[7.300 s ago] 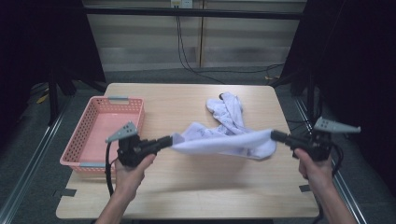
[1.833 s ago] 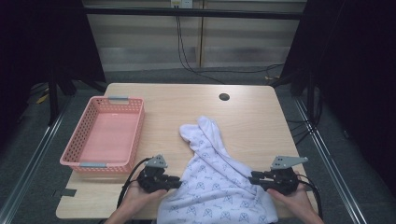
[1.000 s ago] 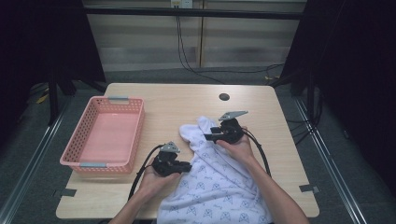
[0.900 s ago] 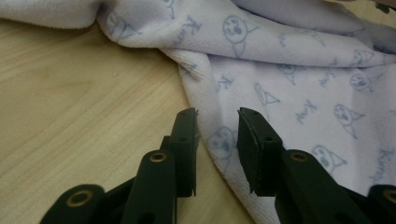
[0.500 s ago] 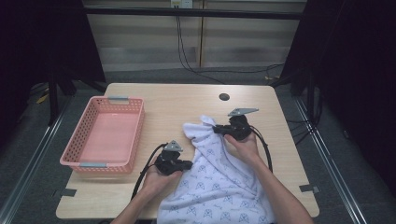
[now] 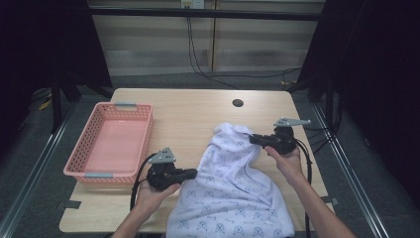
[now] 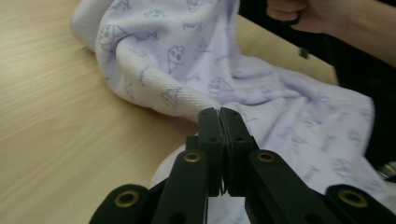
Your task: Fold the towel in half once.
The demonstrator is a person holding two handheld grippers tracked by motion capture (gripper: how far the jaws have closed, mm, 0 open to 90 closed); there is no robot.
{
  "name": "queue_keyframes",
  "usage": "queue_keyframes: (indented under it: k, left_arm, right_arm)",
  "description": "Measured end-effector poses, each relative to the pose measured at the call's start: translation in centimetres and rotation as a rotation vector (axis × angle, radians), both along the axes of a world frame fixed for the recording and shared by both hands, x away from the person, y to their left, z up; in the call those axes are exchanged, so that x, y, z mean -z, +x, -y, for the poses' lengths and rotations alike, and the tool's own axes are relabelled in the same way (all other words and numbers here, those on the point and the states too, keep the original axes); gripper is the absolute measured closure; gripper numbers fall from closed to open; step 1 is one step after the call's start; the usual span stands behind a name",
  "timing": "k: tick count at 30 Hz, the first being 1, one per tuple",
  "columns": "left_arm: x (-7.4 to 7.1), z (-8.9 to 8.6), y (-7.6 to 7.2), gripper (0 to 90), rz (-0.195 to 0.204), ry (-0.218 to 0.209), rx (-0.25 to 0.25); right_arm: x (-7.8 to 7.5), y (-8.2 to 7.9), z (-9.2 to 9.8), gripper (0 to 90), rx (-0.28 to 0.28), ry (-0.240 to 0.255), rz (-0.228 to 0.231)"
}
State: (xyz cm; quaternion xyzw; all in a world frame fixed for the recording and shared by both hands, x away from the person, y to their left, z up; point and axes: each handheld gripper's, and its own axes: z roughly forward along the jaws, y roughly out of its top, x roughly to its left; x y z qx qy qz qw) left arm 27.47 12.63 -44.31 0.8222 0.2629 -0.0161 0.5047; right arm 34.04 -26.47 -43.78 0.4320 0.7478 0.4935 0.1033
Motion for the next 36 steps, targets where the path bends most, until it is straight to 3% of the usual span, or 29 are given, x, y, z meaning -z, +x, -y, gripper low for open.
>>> queue_keyframes:
  k: [5,7,9,12,14,19,22,25,28,30,31,33,34,36]
  left_arm:
    - [0.8,0.3,-1.7,84.1,-0.029,0.017,0.058]
    - [1.2,0.6,-1.2,77.5,-0.038,0.011,0.059]
    - [1.6,1.0,0.3,74.4,-0.057,-0.002,0.033]
    - [2.4,2.1,2.4,72.4,-0.071,0.021,0.008]
    - [3.0,2.9,3.7,71.1,-0.088,0.036,-0.005]
    - [4.2,4.1,6.7,68.9,-0.125,0.005,-0.052]
    - [4.4,4.6,7.5,68.2,-0.12,0.03,-0.063]
    - [4.8,4.7,8.1,66.5,-0.133,0.013,-0.078]
    - [5.6,4.8,8.9,63.4,-0.146,0.026,-0.1]
    - [6.2,5.0,9.3,61.2,-0.157,0.036,-0.116]
    - [6.4,5.2,9.4,59.0,-0.162,0.041,-0.12]
    - [6.6,5.9,9.6,55.5,-0.147,0.074,-0.129]
    - [6.7,6.3,9.7,53.7,-0.144,0.067,-0.126]
    - [6.8,7.0,9.8,52.9,-0.147,0.06,-0.116]
  right_arm:
    - [2.2,-2.4,2.1,83.1,0.016,-0.072,-0.072]
    - [3.3,-3.1,2.8,80.9,0.02,-0.1,-0.111]
    - [3.9,-3.6,3.3,75.9,0.025,-0.124,-0.121]
    - [4.0,-4.1,4.0,67.7,0.04,-0.102,-0.108]
    - [3.9,-3.9,4.1,62.5,0.038,-0.092,-0.088]
    - [3.3,-2.3,3.8,54.7,0.057,-0.078,-0.045]
    - [3.0,-1.4,3.8,53.3,0.069,-0.057,-0.028]
    - [3.2,-0.1,3.6,52.7,0.073,-0.059,-0.035]
    - [3.8,0.9,3.1,51.4,0.066,-0.07,-0.041]
    - [4.3,1.2,2.7,52.9,0.081,-0.097,-0.05]
    - [4.5,1.4,2.6,58.1,0.094,-0.113,-0.057]
    - [4.8,1.5,2.9,80.2,0.104,-0.089,-0.065]
    - [4.7,1.4,3.0,87.6,0.116,-0.094,-0.055]
    - [4.4,1.2,3.4,88.8,0.111,-0.068,-0.046]
